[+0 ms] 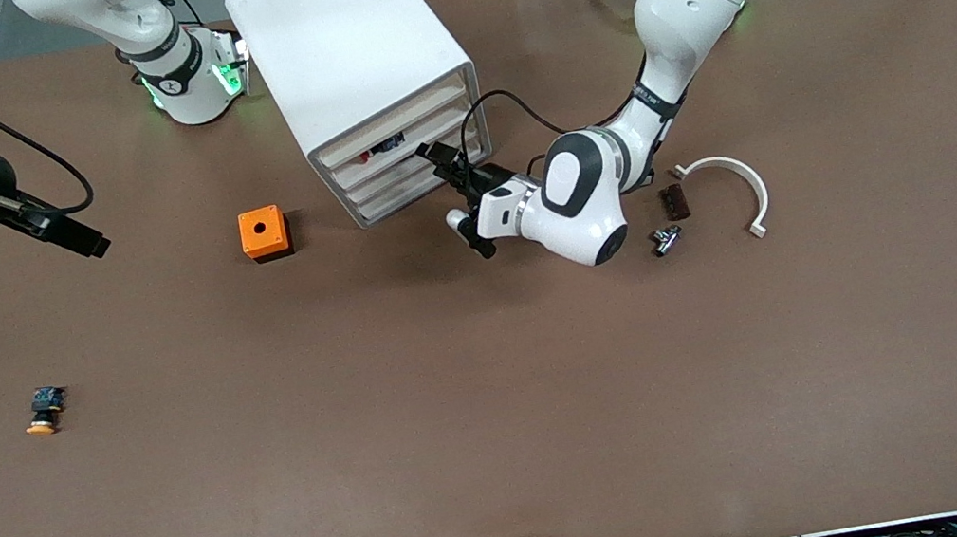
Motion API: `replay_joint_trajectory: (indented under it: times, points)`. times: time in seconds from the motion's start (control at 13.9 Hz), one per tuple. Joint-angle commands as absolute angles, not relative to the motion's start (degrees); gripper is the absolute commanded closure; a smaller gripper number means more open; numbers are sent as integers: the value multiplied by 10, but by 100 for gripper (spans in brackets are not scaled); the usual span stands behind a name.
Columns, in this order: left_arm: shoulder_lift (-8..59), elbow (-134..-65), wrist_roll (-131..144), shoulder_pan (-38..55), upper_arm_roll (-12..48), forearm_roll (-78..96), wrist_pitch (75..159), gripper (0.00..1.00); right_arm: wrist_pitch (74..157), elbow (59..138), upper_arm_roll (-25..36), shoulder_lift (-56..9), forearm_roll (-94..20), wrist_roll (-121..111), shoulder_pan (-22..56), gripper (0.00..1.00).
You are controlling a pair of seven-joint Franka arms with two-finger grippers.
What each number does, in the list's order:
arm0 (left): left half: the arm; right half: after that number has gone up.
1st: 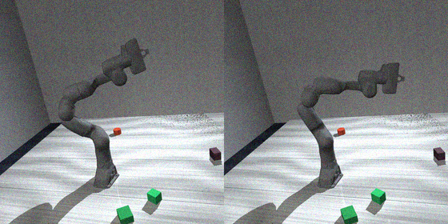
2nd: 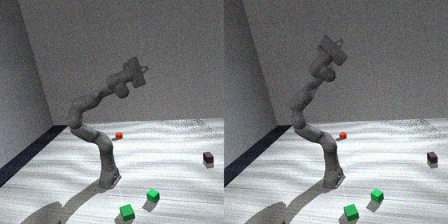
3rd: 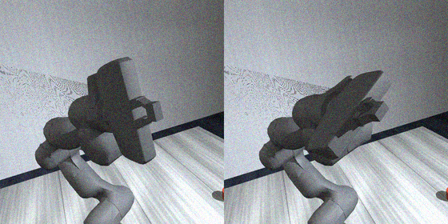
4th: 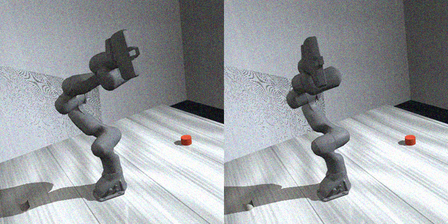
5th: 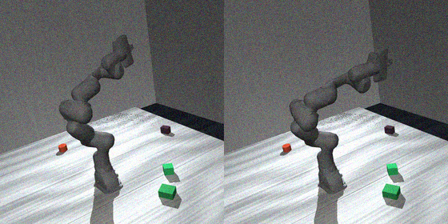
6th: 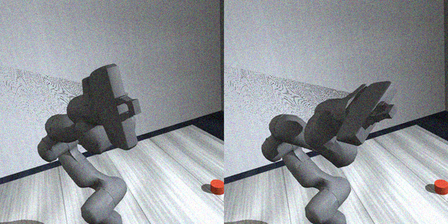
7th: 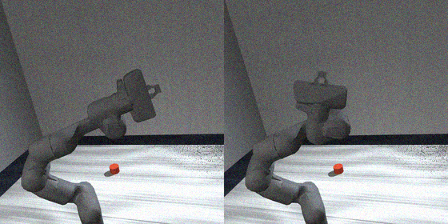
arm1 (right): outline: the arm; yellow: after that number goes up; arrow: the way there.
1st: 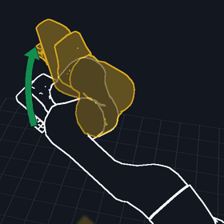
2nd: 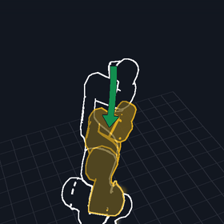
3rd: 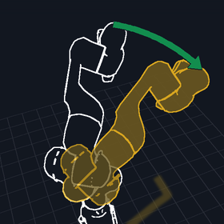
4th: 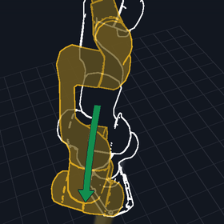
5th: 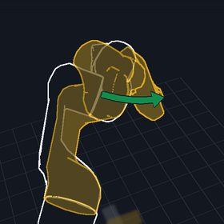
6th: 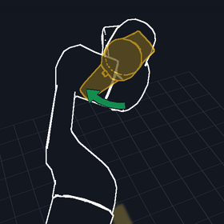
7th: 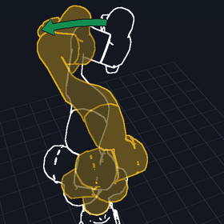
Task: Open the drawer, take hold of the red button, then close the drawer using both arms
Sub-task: 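Pull the drawer open with the left gripper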
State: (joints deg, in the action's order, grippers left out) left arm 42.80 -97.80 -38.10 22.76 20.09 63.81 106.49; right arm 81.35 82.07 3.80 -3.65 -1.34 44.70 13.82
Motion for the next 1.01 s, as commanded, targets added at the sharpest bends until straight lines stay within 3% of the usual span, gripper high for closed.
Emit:
replay_joint_trajectory:
  times: [0.0,0.5,0.65,0.79,0.94]
  points:
    - [425,-994,-400,232,203,653,1069,42,807,814,42,-41,-24,465,141,0]
    - [424,-1005,-396,240,221,684,1065,48,807,815,43,-48,-24,465,140,0]
    - [422,-1006,-397,238,221,684,1063,68,806,816,43,-51,-24,466,140,0]
    - [423,-1005,-396,236,221,684,1059,97,806,816,43,-51,-24,469,141,0]
    - [425,-1002,-391,233,221,684,1051,100,807,816,42,-51,-25,489,147,0]
